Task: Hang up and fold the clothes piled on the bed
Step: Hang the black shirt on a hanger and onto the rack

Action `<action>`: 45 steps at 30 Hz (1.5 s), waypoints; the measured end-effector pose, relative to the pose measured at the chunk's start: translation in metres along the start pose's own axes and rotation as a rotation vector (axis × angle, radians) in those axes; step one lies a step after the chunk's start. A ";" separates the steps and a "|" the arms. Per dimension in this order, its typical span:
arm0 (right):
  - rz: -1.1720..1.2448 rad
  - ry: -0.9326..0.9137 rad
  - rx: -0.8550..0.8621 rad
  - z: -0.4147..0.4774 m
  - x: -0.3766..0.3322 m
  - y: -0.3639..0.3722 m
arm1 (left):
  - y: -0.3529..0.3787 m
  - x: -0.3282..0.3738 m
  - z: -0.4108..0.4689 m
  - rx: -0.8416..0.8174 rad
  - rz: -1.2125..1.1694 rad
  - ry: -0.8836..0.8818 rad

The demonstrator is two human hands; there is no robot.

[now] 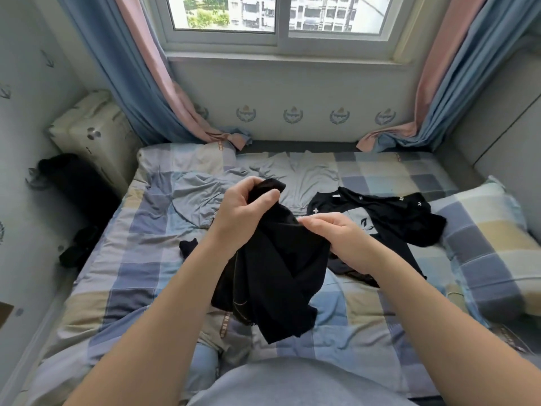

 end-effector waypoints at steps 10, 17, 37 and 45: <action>0.014 -0.123 0.123 -0.004 0.005 -0.024 | 0.049 0.037 -0.006 -0.161 0.070 0.132; -0.341 0.198 0.097 -0.034 0.096 -0.032 | 0.054 0.036 0.001 -0.059 0.019 0.162; -0.126 0.159 0.667 -0.045 0.089 -0.088 | 0.054 -0.098 0.006 0.033 0.248 -0.328; 0.211 0.060 0.642 -0.025 0.035 -0.050 | 0.123 -0.102 -0.023 -0.196 0.420 -0.244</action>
Point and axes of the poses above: each hand's wrist, its own z-axis towards the middle knuckle, its own y-axis out of the palm, x = y × z, the point moved 8 cm from there along z, towards the middle knuckle, and after that the axes turned 12 degrees about -y, right-handed, at the moved point
